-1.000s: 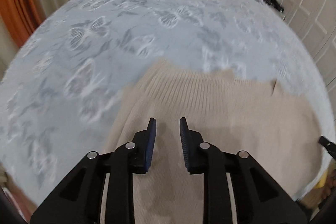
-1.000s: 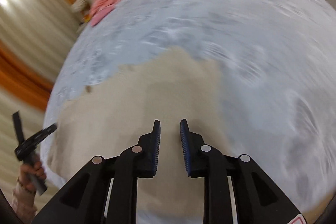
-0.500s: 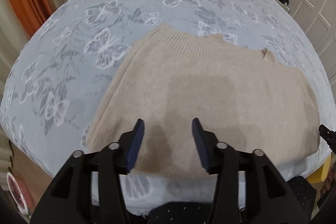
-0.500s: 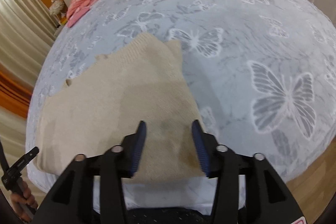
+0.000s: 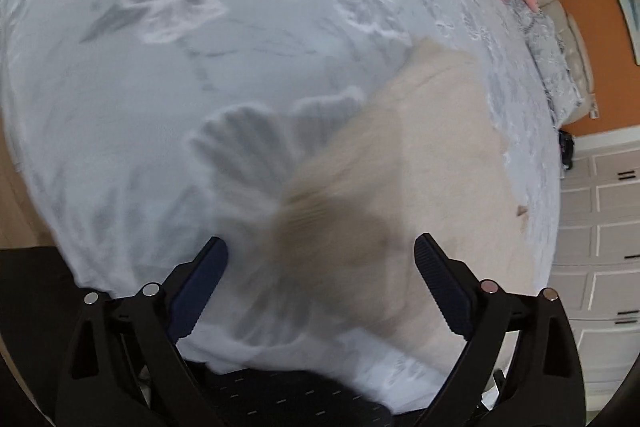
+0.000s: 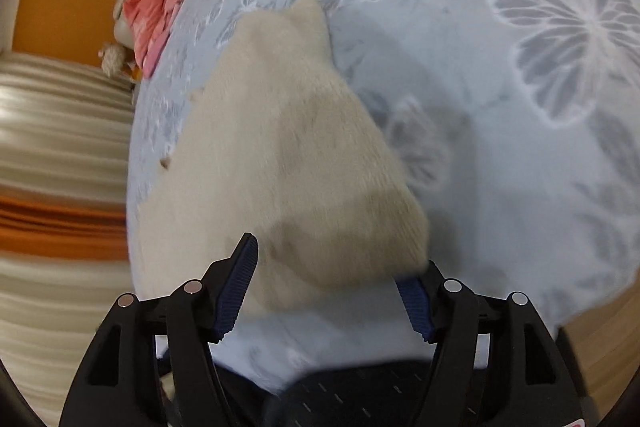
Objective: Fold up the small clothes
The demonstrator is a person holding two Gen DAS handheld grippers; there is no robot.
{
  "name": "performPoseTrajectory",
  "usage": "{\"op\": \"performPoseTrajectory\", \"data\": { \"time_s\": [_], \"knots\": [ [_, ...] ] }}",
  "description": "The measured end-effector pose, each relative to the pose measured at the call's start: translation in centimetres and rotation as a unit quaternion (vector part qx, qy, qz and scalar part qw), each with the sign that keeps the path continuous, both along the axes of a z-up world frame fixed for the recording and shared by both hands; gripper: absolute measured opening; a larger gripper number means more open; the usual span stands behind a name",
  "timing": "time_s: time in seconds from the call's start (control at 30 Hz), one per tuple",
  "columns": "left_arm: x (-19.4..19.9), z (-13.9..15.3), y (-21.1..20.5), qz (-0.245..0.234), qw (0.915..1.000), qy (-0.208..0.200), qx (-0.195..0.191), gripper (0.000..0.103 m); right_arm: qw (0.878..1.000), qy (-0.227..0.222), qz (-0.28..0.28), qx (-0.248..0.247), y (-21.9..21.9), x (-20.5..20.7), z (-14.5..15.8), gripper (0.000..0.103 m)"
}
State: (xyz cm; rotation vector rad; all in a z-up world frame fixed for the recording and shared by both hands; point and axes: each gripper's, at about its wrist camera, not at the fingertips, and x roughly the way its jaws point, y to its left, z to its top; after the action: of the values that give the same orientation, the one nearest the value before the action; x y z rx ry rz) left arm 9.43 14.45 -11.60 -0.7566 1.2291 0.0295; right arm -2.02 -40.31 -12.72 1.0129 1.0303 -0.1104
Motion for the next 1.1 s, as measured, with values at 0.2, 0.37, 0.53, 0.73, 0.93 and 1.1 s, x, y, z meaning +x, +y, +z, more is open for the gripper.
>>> {"op": "performPoseTrajectory", "data": {
  "time_s": [0.2,0.37,0.53,0.73,0.93,1.1],
  "knots": [
    [-0.3,3.2,1.3,0.019,0.999,-0.03,-0.028,0.018,0.996,-0.067,-0.014,-0.059,-0.2,-0.4,5.9,0.009],
    [-1.9,0.9,2.4,0.018,0.9997,0.013,-0.009,0.018,0.995,-0.005,-0.003,-0.105,-2.4,-2.2,3.3,0.008],
    [-2.3,0.7,1.2,-0.007,0.9996,-0.002,0.028,0.024,0.998,0.012,0.007,-0.063,-2.8,-2.9,-0.1,0.02],
    [-1.9,8.3,1.2,-0.034,0.9903,-0.087,0.103,0.049,0.975,0.004,0.011,-0.222,-2.8,-3.2,7.4,0.063],
    [5.6,9.4,-4.6,-0.11,0.9794,-0.111,0.128,0.067,0.971,-0.029,0.081,-0.224,-3.0,5.3,8.5,0.066],
    [10.4,4.5,-9.4,-0.175,0.9667,-0.06,0.177,0.051,0.961,0.005,0.131,-0.242,-0.7,12.9,5.1,0.017]
  ]
}}
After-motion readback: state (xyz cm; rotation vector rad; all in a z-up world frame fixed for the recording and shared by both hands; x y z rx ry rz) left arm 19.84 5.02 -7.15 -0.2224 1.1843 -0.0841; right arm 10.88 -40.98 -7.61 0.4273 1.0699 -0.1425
